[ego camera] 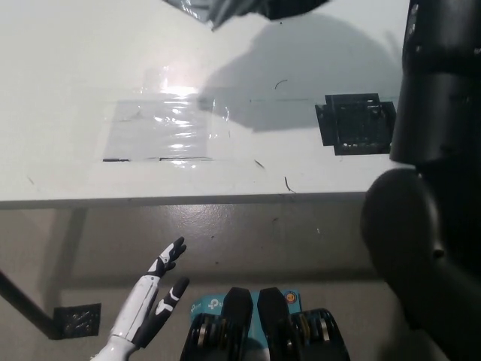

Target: Use the right hand to pick up a rubix's cube and place it into a plastic bag and lift the bag

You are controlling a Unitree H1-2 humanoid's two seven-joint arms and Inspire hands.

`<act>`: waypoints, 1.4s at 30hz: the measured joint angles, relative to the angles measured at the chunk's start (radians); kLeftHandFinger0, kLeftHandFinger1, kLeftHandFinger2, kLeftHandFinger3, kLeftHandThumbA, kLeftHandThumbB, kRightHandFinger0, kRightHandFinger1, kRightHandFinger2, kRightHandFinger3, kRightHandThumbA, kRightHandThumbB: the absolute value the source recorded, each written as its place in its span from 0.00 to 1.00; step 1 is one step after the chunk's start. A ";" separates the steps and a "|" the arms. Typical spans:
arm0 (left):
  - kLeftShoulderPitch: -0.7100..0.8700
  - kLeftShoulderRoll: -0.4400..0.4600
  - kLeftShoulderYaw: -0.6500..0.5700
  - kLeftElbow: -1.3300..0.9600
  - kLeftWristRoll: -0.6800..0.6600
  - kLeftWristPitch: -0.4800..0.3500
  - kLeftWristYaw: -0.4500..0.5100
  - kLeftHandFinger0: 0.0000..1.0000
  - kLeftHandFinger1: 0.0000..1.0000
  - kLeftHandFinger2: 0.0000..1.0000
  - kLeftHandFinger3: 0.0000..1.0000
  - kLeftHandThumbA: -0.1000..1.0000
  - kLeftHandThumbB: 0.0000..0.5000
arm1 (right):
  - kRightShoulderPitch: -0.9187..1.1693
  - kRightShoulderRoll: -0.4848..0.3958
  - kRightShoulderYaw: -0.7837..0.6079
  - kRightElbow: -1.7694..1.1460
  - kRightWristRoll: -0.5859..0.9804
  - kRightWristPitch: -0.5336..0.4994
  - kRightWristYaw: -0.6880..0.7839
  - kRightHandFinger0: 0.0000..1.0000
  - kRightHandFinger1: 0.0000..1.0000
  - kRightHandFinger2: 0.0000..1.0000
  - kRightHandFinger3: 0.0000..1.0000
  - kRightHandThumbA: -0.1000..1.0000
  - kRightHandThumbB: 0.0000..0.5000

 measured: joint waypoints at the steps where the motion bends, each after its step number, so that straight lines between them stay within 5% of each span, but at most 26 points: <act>1: -0.001 0.000 0.000 0.000 0.000 0.000 0.000 1.00 1.00 1.00 1.00 1.00 0.31 | -0.012 -0.002 0.005 -0.006 0.012 0.000 -0.007 0.00 0.24 0.77 1.00 0.00 0.13; 8: -0.006 0.001 -0.007 -0.002 0.002 0.000 0.000 1.00 1.00 1.00 1.00 1.00 0.32 | -0.106 -0.025 0.050 -0.090 0.129 0.000 -0.055 0.00 0.28 0.79 1.00 0.00 0.07; 10: -0.007 0.001 -0.008 -0.003 0.004 0.000 0.000 1.00 1.00 1.00 1.00 1.00 0.31 | -0.120 -0.033 0.061 -0.102 0.152 0.000 -0.060 0.00 0.29 0.80 0.85 0.00 0.07; 13: -0.010 0.003 -0.011 -0.003 0.009 0.000 0.000 1.00 1.00 1.00 1.00 1.00 0.30 | -0.130 -0.040 0.076 -0.110 0.192 0.000 -0.065 0.00 0.29 0.79 0.76 0.00 0.09; 15: -0.011 0.004 -0.011 -0.004 0.012 0.001 0.000 1.00 1.00 1.00 1.00 1.00 0.30 | -0.125 -0.041 0.084 -0.109 0.203 0.000 -0.067 0.00 0.29 0.80 1.00 0.00 0.08; 31: -0.020 0.011 -0.022 -0.007 0.021 0.003 -0.003 1.00 1.00 1.00 1.00 1.00 0.29 | 0.029 0.026 0.115 0.033 0.194 0.000 -0.076 0.00 0.21 0.73 1.00 0.00 0.06; 33: -0.021 0.011 -0.022 -0.007 0.021 0.004 -0.005 1.00 1.00 1.00 1.00 1.00 0.28 | 0.050 0.037 0.123 0.056 0.181 -0.001 -0.075 0.00 0.20 0.73 1.00 0.00 0.11; 34: -0.021 0.011 -0.022 -0.008 0.021 0.005 -0.007 1.00 1.00 1.00 1.00 1.00 0.27 | 0.058 0.044 0.126 0.067 0.173 -0.001 -0.074 0.00 0.20 0.72 0.88 0.00 0.12; 35: -0.021 0.011 -0.022 -0.008 0.021 0.006 -0.008 1.00 1.00 1.00 1.00 1.00 0.27 | 0.060 0.046 0.127 0.072 0.170 -0.001 -0.074 0.00 0.19 0.70 0.65 0.00 0.13; 39: -0.022 0.011 -0.022 -0.009 0.021 0.008 -0.011 1.00 1.00 1.00 1.00 1.00 0.25 | 0.067 0.056 0.154 0.118 0.140 -0.002 -0.059 0.00 0.18 0.69 0.88 0.00 0.15; 40: -0.022 0.012 -0.023 -0.009 0.021 0.008 -0.012 1.00 1.00 1.00 1.00 1.00 0.25 | 0.068 0.057 0.158 0.122 0.137 -0.002 -0.056 0.00 0.18 0.68 0.77 0.00 0.15; 41: -0.022 0.012 -0.022 -0.009 0.021 0.009 -0.012 1.00 1.00 1.00 1.00 1.00 0.26 | 0.073 0.061 0.165 0.133 0.128 -0.002 -0.050 0.00 0.18 0.68 0.86 0.00 0.15; 42: -0.022 0.012 -0.022 -0.009 0.021 0.009 -0.012 1.00 1.00 1.00 1.00 1.00 0.26 | 0.073 0.061 0.165 0.133 0.128 -0.002 -0.050 0.00 0.18 0.68 0.86 0.00 0.15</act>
